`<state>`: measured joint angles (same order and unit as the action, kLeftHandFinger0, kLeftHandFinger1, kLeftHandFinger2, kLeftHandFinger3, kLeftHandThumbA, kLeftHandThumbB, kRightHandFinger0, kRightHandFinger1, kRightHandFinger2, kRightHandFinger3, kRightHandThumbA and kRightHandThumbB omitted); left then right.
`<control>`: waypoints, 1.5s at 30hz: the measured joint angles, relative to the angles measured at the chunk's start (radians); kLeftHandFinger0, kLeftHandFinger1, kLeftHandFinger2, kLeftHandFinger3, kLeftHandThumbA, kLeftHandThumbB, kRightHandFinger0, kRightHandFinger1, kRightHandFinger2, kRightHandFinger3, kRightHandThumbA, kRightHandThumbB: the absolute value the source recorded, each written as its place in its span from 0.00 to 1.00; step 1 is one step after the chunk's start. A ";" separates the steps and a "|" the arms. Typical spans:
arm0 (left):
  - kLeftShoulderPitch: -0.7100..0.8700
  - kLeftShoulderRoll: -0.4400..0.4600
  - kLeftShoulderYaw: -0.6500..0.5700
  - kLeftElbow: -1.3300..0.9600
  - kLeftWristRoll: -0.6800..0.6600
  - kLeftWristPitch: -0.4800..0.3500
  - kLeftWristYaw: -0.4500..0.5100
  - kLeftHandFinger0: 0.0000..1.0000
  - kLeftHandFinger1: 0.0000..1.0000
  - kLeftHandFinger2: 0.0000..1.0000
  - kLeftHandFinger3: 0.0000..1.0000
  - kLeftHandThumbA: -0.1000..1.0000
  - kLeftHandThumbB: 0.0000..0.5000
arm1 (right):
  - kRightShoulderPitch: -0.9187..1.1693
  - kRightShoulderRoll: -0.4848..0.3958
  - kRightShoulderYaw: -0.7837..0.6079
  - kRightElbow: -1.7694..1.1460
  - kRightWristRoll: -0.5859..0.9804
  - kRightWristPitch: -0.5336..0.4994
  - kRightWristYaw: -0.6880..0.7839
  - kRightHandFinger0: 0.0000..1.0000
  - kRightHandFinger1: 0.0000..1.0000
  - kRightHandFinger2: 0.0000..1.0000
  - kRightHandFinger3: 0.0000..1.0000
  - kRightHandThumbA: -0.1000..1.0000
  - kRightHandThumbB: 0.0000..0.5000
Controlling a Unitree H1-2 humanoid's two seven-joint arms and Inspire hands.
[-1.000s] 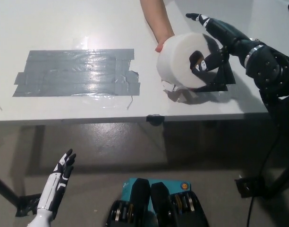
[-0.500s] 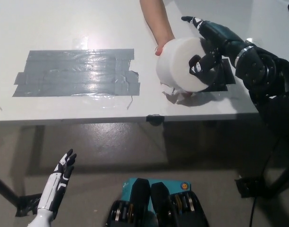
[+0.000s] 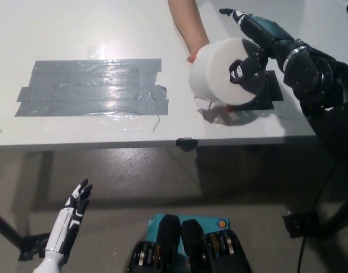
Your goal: A person hands over a roll of toilet paper to the robot , and the robot inserts its right thumb into the hole in the centre to grab the roll, and then places it on the balck area on the desk.
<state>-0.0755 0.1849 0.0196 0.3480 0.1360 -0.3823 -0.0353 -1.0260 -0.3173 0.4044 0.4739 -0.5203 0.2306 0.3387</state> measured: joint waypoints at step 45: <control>-0.018 0.005 -0.006 -0.013 0.002 0.004 -0.002 1.00 1.00 1.00 1.00 1.00 1.00 | -0.083 0.140 0.109 0.429 -0.154 -0.202 -0.318 0.12 0.71 1.00 0.97 0.00 0.29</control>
<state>-0.0938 0.1895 0.0133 0.3355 0.1377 -0.3782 -0.0368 -1.1090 -0.1777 0.5136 0.9024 -0.6740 0.0283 0.0207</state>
